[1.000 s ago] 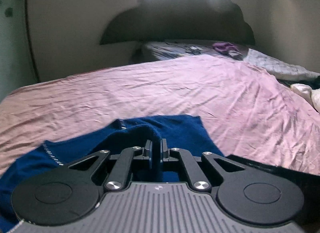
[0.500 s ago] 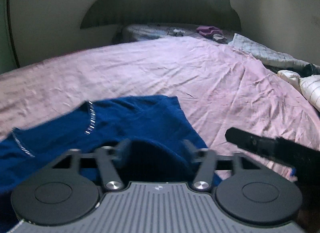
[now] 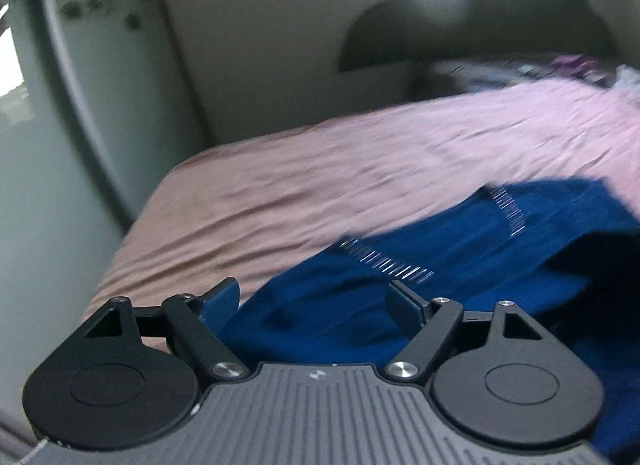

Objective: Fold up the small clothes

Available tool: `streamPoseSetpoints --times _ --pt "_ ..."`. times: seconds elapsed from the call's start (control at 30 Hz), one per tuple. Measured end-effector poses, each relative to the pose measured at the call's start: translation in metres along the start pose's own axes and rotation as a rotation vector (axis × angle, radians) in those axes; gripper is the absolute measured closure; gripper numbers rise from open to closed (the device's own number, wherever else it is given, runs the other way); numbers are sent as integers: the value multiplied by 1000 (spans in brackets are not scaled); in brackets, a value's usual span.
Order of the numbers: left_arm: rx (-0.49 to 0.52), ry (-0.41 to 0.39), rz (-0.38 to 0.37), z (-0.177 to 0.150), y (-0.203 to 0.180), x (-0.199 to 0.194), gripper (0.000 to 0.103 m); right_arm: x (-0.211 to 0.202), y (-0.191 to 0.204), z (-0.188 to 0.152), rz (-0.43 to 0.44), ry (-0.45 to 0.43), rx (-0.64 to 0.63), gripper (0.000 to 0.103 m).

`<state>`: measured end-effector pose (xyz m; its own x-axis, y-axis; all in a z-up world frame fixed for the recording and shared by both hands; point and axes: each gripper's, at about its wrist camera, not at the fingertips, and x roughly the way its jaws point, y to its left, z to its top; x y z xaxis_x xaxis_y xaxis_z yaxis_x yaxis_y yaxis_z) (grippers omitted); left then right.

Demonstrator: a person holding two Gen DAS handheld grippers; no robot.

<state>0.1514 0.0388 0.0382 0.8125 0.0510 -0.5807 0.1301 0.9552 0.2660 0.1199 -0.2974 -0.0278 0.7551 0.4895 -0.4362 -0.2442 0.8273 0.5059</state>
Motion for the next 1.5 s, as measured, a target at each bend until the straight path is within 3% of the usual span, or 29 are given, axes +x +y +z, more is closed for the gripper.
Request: streamPoseSetpoints --times 0.07,0.1,0.17,0.23,0.33,0.47,0.53,0.57,0.6,0.63,0.7,0.73,0.8,0.83,0.9,1.0,1.07,1.1,1.17,1.33,1.43,1.5 --pt "-10 19 23 -10 9 5 22 9 18 -5 -66 30 -127 45" --pt "-15 21 26 -13 10 7 22 14 24 -5 -106 42 -185 64" --pt "-13 24 28 -15 8 11 22 21 25 1 -122 66 -201 91" --pt "1 22 34 -16 2 17 28 24 20 10 -104 66 -184 94" --pt "2 12 59 -18 -2 22 44 23 20 21 -145 41 -222 94" --pt "-33 44 60 -20 -4 34 43 23 9 33 -264 -1 -238 94" --pt "-34 79 64 -23 -5 39 41 36 -3 35 -299 68 -208 90" --pt "-34 84 77 -24 -6 37 40 39 -4 33 -337 94 -210 83" --pt "-33 74 85 -25 -7 33 40 37 0 29 -393 71 -230 71" --pt "-26 56 90 -26 -8 28 36 30 8 24 -434 19 -264 66" --pt "5 37 109 -28 -12 22 26 12 18 17 -434 -90 -285 47" --pt "28 37 123 -29 -15 22 25 7 22 15 -401 -126 -293 43" --pt "46 46 147 -31 -19 20 25 15 22 14 -394 -68 -316 40" --pt "36 38 149 -32 -19 14 27 24 18 14 -427 -12 -322 40" --pt "0 11 133 -34 -18 0 25 34 -2 18 -518 11 -265 40" --pt "-32 8 85 -44 -19 -17 17 6 -26 22 -623 -124 -73 39" --pt "-18 33 88 -51 -23 -21 17 -16 -16 16 -680 -239 -107 30" --pt "-12 40 91 -54 -25 -23 18 -23 -12 13 -666 -261 -138 23" --pt "-19 45 86 -57 -28 -28 18 -34 -3 9 -578 -257 -193 19" --pt "-96 39 10 -69 -27 -58 17 -47 5 -5 -307 -90 -144 19" --pt "-122 53 -31 -82 -26 -74 17 -61 0 -22 -228 -12 -80 19" --pt "-137 62 -61 -92 -26 -84 17 -69 2 -37 -222 12 -66 19"
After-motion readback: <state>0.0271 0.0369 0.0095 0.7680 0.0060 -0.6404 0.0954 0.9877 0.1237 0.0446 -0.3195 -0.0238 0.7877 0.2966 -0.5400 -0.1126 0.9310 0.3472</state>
